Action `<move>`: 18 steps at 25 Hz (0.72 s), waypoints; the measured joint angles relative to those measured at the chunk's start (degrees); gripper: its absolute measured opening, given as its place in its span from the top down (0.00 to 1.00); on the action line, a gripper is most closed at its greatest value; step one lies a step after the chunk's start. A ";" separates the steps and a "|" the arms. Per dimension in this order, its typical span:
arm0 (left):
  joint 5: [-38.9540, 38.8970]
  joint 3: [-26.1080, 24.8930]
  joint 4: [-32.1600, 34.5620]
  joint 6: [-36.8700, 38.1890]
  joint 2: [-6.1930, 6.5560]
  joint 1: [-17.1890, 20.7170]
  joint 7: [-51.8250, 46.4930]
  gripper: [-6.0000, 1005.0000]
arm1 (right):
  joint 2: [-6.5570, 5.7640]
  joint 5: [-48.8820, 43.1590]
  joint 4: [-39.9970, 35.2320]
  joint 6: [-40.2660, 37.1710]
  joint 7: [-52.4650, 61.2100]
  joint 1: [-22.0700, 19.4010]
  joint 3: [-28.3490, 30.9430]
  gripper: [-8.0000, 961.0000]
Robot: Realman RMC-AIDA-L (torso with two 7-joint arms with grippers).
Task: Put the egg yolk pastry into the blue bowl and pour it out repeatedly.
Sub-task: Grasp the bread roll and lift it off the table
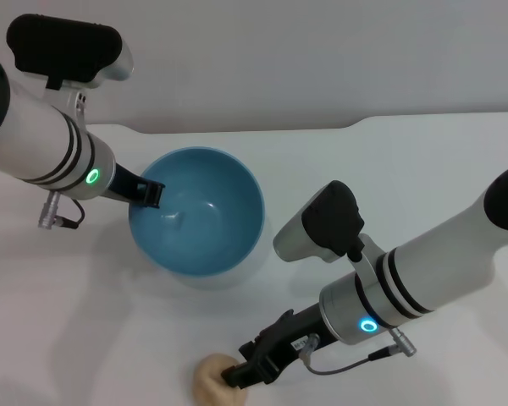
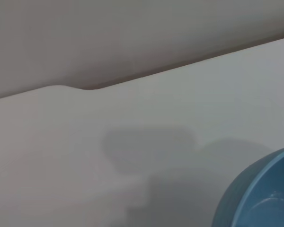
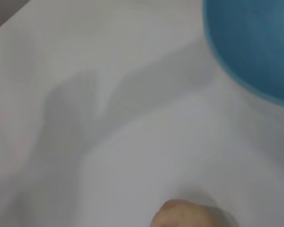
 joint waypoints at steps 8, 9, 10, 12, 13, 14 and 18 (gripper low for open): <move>0.16 0.00 0.00 0.00 0.08 0.26 0.00 0.99 | 0.15 2.06 -0.31 -1.61 -0.01 -0.07 -0.51 0.55; 0.16 0.00 0.00 0.00 0.08 0.26 0.00 1.00 | 0.15 2.49 -0.43 -1.85 -0.01 -0.06 -0.70 0.55; 0.21 0.00 0.00 0.01 0.09 0.27 0.03 1.00 | 0.16 2.96 -0.54 -2.09 -0.01 -0.04 -0.91 0.55; 0.24 0.00 0.00 0.05 0.09 0.28 0.08 0.99 | 0.16 3.29 -0.63 -2.31 -0.01 0.02 -1.21 0.58; 0.25 0.00 0.00 0.09 0.09 0.30 0.18 0.99 | 0.16 3.32 -0.64 -2.37 0.01 0.12 -1.35 0.60; 0.25 0.00 0.00 0.09 0.09 0.30 0.18 0.99 | 0.16 3.32 -0.64 -2.37 0.01 0.12 -1.35 0.63; 0.32 0.00 0.00 0.25 0.16 0.29 0.30 0.99 | 0.16 3.32 -0.64 -2.52 0.29 0.13 -1.42 0.74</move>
